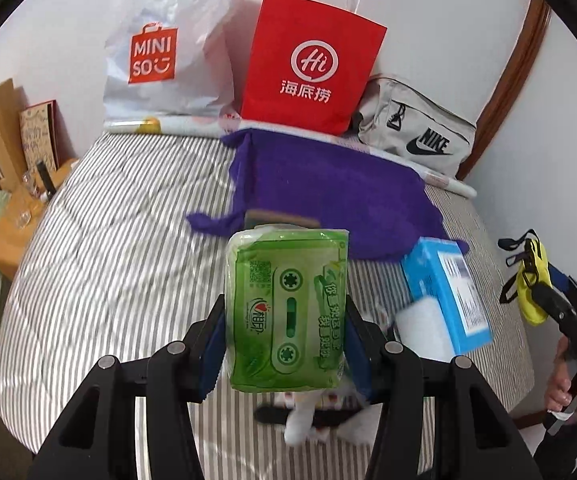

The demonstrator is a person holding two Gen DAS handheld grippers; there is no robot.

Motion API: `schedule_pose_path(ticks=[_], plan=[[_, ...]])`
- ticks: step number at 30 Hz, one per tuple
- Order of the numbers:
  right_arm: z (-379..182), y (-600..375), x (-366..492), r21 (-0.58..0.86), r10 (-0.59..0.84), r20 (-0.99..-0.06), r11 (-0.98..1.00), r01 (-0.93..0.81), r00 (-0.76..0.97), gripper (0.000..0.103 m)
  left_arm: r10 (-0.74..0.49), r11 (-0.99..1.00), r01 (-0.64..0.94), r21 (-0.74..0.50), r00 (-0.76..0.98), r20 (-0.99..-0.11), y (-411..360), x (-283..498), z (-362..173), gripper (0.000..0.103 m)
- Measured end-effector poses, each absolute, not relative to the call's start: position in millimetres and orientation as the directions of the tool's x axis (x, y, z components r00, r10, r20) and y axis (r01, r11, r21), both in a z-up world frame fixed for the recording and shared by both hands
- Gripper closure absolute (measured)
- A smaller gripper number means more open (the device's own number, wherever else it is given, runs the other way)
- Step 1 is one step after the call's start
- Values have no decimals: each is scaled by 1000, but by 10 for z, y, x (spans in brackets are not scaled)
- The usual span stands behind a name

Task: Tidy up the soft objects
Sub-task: 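Carry wet-wipe pack with left tool and yellow bag with right tool to purple towel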

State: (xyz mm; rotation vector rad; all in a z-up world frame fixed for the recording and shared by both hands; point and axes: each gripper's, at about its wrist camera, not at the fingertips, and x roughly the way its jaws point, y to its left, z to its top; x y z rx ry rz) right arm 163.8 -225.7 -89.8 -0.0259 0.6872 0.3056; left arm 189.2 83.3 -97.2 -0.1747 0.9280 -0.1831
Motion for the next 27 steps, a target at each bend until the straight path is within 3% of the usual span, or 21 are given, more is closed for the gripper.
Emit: schedule_pose_path(ticks=[9,27], plan=[[-924,-2244,2524,66,213,-672,971,-229,709,5,-237,970,86,-230,568,-788,796,2603,-962,53],[-1555,-2133,3943,38,187,-821,961,-275,539,5,-240,970,103,-218,483,-842,513,4004,-1396,53]])
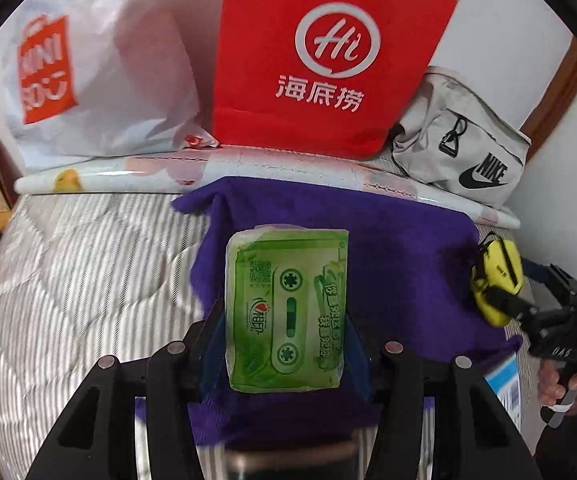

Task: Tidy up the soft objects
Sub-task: 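Carry wet-wipe pack with left tool and yellow bag with right tool to purple towel, then lower both items onto the purple towel and open both tools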

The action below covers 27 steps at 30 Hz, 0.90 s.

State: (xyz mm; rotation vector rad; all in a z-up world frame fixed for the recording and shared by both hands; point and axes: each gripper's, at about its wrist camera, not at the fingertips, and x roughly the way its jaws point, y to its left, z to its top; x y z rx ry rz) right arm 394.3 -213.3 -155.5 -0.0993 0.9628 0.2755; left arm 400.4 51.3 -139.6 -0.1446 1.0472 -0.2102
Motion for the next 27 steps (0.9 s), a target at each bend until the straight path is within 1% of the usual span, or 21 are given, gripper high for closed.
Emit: schedule_pose_path(ticks=[5,9,16,19,21,23,24,25,27], plan=[[-1752,-2083,4186,-15,142,-858,954,-300,494,5,-214,977,101,-188,444,-870,447,4296,-1579,53],[-1872,-2074,4324,-24,121,-883,953,-302,454,5,-236,972,84,-220,394,-888,461,4459,-1718,53],[-1980,-2056,4455,-30,117,-889,950,-309,443,5,-225,974,88,-208,378,-898,441,4597,-1797,53],[-2005,-2053,4486,-29,114,-893,951,-308,436,3,-228,974,83,-213,366,-902,433,4657,-1811,52],[-2003,-2041,4490,-35,116,-895,945,-327,432,1,-244,970,85,-229,359,-901,440,4676,-1818,48],[-2000,-2037,4489,-45,113,-894,940,-337,434,1,-247,969,91,-230,360,-900,434,4686,-1808,40],[-1995,-2037,4488,-42,118,-892,940,-340,436,1,-241,971,93,-222,369,-898,423,4679,-1794,31],[-1985,-2043,4499,-35,126,-889,940,-341,440,1,-234,972,94,-214,376,-896,404,4678,-1785,27],[-1957,-2058,4486,-28,140,-883,937,-348,448,1,-230,973,106,-204,391,-891,375,4654,-1753,25]])
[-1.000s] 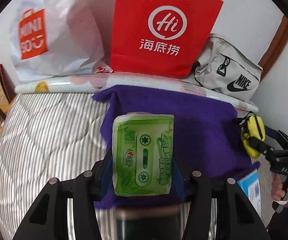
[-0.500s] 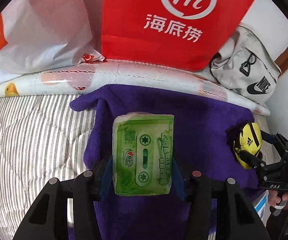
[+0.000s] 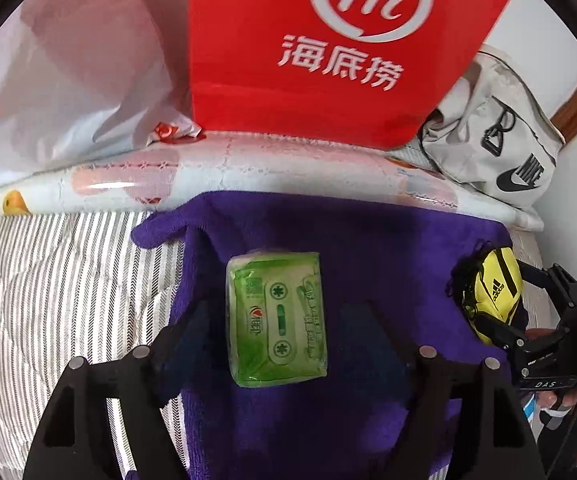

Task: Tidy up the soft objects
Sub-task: 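Lower both items onto the purple towel and open both tools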

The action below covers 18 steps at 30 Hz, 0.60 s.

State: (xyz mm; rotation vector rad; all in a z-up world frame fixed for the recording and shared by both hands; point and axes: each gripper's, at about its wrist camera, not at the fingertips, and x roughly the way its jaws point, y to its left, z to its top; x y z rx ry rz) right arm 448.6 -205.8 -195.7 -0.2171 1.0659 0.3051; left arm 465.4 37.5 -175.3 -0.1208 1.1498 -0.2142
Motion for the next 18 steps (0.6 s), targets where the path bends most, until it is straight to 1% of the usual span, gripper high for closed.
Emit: schedule_pose_path(ticks=[3,7,10,13,16,18], plan=[[-1900,-2106,4455,-6,161,-874,940,-341,458,0,-216,976,109,-188,399,-891,353,4616,-1723,25],[-1970,-2093,4484,-9,136,-901,943,-332,411,0,-223,974,120,-190,399,-889,347,4536,-1671,25],[-1969,-2105,4464,-1,145,-901,942,-336,409,0,-225,974,124,-191,399,-889,356,4447,-1639,25],[-2002,-2126,4483,20,144,-921,946,-323,362,0,-231,972,136,-192,400,-887,360,4358,-1608,25],[-1994,-2137,4478,33,150,-924,948,-316,353,0,-242,969,146,-199,405,-882,358,4299,-1580,25],[-1967,-2142,4457,57,171,-919,949,-311,354,0,-245,968,148,-201,408,-880,359,4262,-1564,25]])
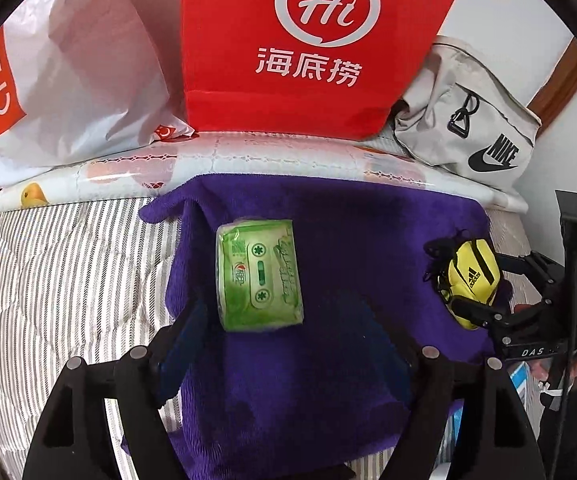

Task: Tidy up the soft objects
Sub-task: 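Lower both items onto the purple towel and open both tools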

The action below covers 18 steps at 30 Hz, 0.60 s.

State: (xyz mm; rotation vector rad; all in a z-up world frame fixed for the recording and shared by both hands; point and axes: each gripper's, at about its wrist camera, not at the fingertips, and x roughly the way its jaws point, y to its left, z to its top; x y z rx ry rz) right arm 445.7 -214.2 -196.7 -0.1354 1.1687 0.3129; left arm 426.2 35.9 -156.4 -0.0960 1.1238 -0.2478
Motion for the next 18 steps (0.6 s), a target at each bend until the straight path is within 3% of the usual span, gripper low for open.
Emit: schedule_pose_path(ticks=[6,8,12,18], plan=[[-1964,-2122,4389,79,199,-922,936,-343,331,0,-256,965,158,-208,416,-873,401,4144,-1515,25],[-2074,-2018,4426,24,134,-954,926,-378,267,0,-261,964,155,-215,418,-870,410,4113,-1504,25],[-2177,-1851,4317,-129,6,-948,906,-404,317,0,-273,961,161,-225,418,-866,413,4055,-1496,25],[-2133,-1925,4257,-89,31,-954,922,-378,298,0,-272,962,154,-227,422,-865,456,4002,-1491,25]])
